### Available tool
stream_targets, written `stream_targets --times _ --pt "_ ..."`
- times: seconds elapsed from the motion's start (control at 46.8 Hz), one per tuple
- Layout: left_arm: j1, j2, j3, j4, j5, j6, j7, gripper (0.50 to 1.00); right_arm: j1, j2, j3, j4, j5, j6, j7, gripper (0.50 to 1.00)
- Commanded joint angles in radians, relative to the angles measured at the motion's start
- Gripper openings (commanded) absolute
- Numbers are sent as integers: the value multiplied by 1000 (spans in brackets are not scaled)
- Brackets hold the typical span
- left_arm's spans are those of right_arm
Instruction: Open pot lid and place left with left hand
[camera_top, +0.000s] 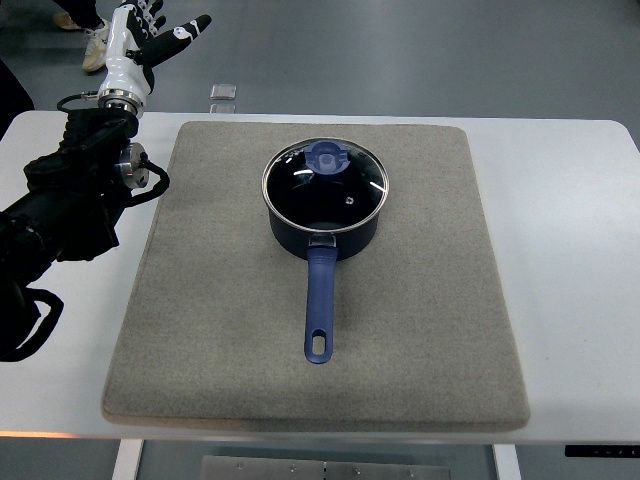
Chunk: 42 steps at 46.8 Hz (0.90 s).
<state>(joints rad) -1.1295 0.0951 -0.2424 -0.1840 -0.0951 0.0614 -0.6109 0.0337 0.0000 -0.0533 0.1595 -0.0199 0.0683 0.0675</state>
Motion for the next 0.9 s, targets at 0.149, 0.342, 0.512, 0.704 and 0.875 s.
stream_targets --times 0.149,0.342,0.512,0.704,0.875 --pt "-3 0 0 0 2 2 0 986 0 0 1 0 0 -1 0 915" --pt "-1 0 0 0 2 0 0 988 0 0 0 0 0 1 0 917" --pt "-1 -1 9 -3 5 0 0 988 0 0 1 0 0 -1 0 915" --pt "0 -1 12 -12 5 0 0 986 0 0 0 0 0 1 0 915" --pt "0 -1 14 -31 5 0 0 988 0 0 0 0 0 1 0 915"
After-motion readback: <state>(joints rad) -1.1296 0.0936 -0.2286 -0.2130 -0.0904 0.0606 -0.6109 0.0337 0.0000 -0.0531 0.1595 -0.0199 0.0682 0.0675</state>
